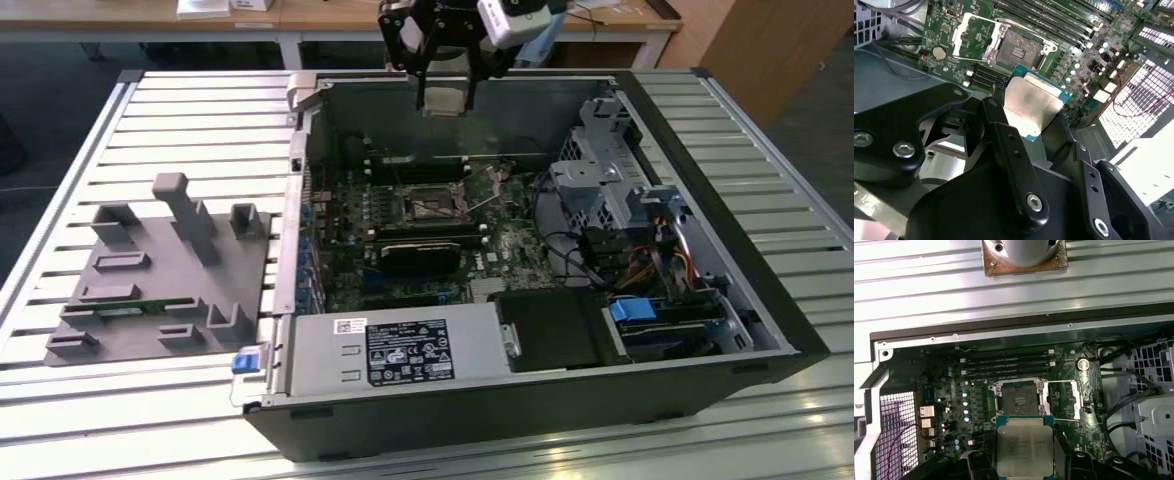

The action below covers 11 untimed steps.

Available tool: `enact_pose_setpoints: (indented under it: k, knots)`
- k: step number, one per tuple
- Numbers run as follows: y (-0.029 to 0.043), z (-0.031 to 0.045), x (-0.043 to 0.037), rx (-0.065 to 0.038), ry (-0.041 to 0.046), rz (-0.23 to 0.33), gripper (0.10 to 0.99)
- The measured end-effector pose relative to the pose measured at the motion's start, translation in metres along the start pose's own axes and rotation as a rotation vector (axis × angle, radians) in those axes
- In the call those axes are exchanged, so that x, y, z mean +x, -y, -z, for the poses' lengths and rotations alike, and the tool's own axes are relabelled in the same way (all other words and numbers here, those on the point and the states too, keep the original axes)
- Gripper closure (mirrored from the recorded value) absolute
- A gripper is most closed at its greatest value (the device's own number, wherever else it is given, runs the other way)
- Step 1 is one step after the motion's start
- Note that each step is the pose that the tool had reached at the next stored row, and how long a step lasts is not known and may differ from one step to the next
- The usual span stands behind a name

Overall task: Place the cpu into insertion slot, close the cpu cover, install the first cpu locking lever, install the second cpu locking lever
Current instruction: 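Place the cpu into insertion slot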

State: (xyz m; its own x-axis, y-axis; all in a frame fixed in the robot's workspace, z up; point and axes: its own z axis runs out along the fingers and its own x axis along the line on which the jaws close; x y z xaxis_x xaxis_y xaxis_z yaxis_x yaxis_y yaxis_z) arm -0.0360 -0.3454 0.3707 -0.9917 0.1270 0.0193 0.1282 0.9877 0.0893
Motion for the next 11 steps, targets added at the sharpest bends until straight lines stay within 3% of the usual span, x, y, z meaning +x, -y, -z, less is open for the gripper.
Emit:
enact_pose_setpoints:
  k: [11]
  knots:
    - [0.0000, -0.0002, 0.0000, -0.001, 0.0065, -0.072, 0.545]
